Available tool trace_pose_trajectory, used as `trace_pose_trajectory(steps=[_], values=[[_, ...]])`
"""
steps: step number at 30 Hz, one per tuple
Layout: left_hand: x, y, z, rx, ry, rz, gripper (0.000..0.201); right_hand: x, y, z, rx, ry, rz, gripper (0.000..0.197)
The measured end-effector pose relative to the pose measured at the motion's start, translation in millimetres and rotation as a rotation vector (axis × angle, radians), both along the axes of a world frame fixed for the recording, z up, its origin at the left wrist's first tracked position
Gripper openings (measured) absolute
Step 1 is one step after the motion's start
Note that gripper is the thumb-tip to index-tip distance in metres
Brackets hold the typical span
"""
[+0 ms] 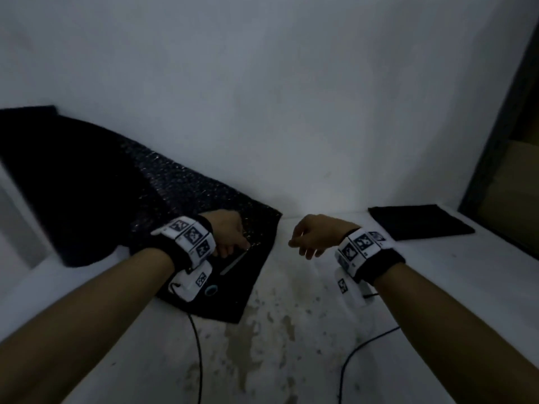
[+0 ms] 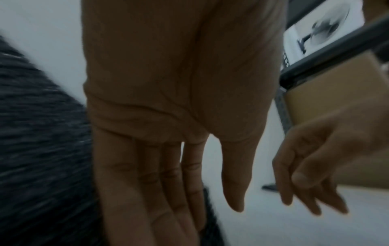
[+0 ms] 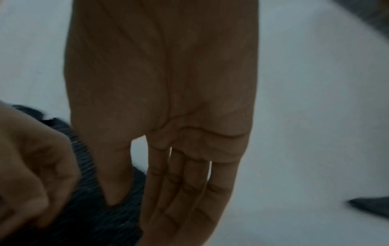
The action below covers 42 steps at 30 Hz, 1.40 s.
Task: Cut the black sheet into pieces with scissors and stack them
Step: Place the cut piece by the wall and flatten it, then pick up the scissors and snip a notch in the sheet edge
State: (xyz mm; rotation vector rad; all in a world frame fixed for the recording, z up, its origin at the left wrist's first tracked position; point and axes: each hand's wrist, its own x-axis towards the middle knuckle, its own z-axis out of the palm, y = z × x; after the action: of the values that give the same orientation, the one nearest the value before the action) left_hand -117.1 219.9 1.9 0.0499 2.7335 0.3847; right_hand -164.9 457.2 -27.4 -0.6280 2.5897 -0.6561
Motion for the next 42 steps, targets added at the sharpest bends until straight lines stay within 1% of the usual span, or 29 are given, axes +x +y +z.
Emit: trace_pose_trajectory(steps=[2,5,7,8,10,12,14,17,19,21,23,27,29,31,34,38,40,42], values=[[19,-22,-15,-0.063,-0.054,0.007,0.045,15,-34,-10,0.007,-0.02,0.036,0.033],[38,-38,-42,-0.208,-0.14,-0.005,0.047,33,-73,-27,0.033,-0.082,0.043,0.034],[44,-42,-58,-0.271,-0.125,-0.012,0.047,41,-92,-38,0.048,-0.123,0.036,0.034],[46,-43,-63,-0.267,-0.094,-0.009,0.05,45,-98,-43,0.053,-0.111,0.04,0.034],[49,-45,-67,-0.208,-0.068,0.003,0.052,52,-106,-53,0.085,-0.022,0.059,0.038],[51,-48,-68,-0.123,-0.063,0.035,0.046,53,-109,-65,0.141,0.094,0.094,0.05],[54,-55,-68,-0.074,-0.012,0.057,0.042,50,-108,-75,0.202,0.162,0.1,0.06],[58,-66,-67,0.021,0.035,0.076,0.046,43,-99,-78,0.215,0.145,0.041,0.063],[60,-72,-66,0.164,0.017,0.079,0.047,39,-88,-76,0.209,0.139,0.014,0.063],[63,-75,-69,0.329,0.031,0.118,0.032,35,-75,-75,0.212,0.138,-0.012,0.066],[64,-75,-73,0.421,0.093,0.129,0.026,33,-64,-73,0.237,0.118,-0.039,0.068],[59,-73,-78,0.462,0.25,0.055,0.024,33,-43,-67,0.269,0.069,-0.069,0.068],[54,-70,-80,0.463,0.295,0.028,0.024,33,-31,-63,0.288,0.057,-0.078,0.068],[50,-66,-84,0.446,0.272,-0.014,0.021,31,-20,-60,0.328,0.049,-0.09,0.069],[46,-57,-86,0.404,0.188,-0.116,0.017,25,-4,-56,0.397,0.056,-0.114,0.075],[44,-42,-85,0.367,0.148,-0.219,0.016,17,17,-52,0.479,0.109,-0.139,0.081],[43,-35,-84,0.357,0.161,-0.237,0.016,14,31,-54,0.515,0.173,-0.152,0.074],[41,-31,-85,0.332,0.182,-0.243,0.017,11,46,-59,0.531,0.244,-0.174,0.057]])
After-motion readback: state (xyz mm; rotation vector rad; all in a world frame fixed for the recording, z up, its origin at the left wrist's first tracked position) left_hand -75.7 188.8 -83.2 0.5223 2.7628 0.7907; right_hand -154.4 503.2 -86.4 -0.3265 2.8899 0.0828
